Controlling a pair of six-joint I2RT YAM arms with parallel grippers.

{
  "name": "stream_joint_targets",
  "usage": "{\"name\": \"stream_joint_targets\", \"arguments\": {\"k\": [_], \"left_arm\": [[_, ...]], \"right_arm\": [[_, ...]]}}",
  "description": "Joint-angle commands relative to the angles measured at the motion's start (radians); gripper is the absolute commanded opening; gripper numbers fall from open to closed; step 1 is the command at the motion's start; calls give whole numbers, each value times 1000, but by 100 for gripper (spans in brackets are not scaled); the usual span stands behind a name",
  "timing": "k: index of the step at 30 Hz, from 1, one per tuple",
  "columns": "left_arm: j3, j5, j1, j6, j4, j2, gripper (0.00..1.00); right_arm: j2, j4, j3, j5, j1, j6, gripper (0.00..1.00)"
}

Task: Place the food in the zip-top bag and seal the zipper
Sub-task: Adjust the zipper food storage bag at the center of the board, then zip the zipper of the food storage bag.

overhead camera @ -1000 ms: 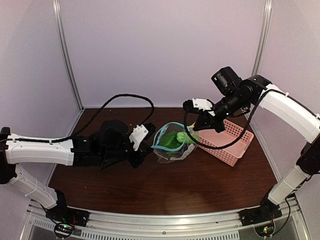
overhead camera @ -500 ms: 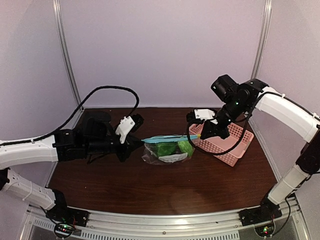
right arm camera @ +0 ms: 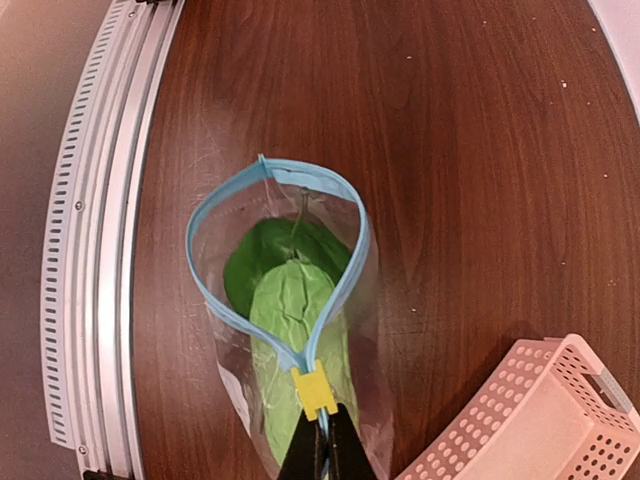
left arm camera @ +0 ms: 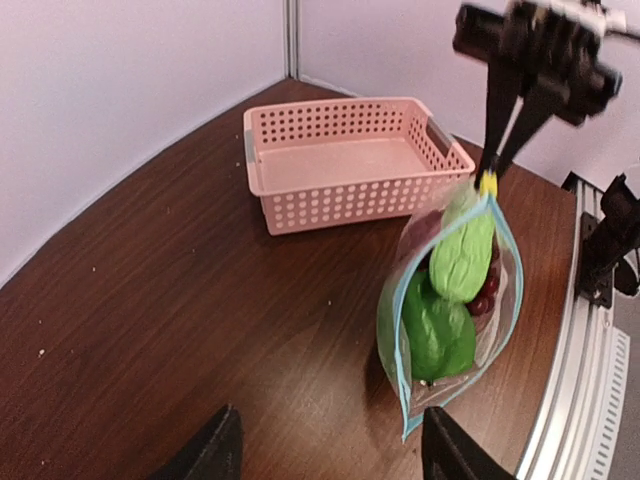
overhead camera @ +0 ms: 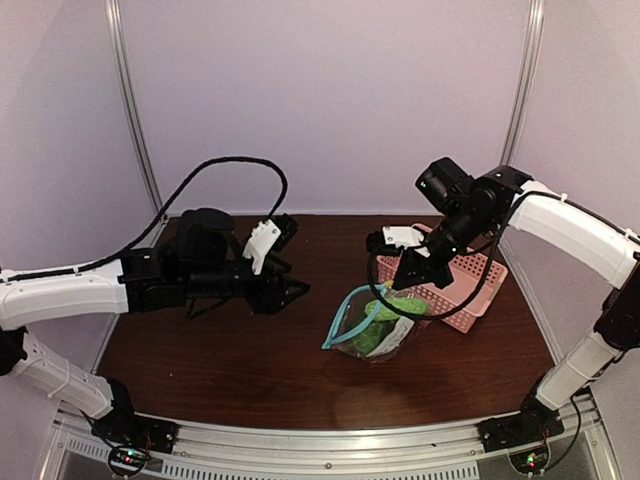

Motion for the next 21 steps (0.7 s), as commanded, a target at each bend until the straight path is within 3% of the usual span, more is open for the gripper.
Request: {"name": "stream_joint_targets", "arguments": {"k": [1,4,10,16,21], "left_arm": [[142,50,3,-46,132,106,65],[237,133,-5,1,119,231,74],[256,196,-26,44,208,354,74],[171,203,-28,60,277,354,72],[101,307,-31,107,413,273,70]], "right_arm": [[-3,63,-47,-38,54,58,0],[17,63,-28,-26,74,80,0],[48,47,-2,-36,79,96,0],[44,45,-2,-73,79,105,0],[59,19,11,-75,80,105,0]]}}
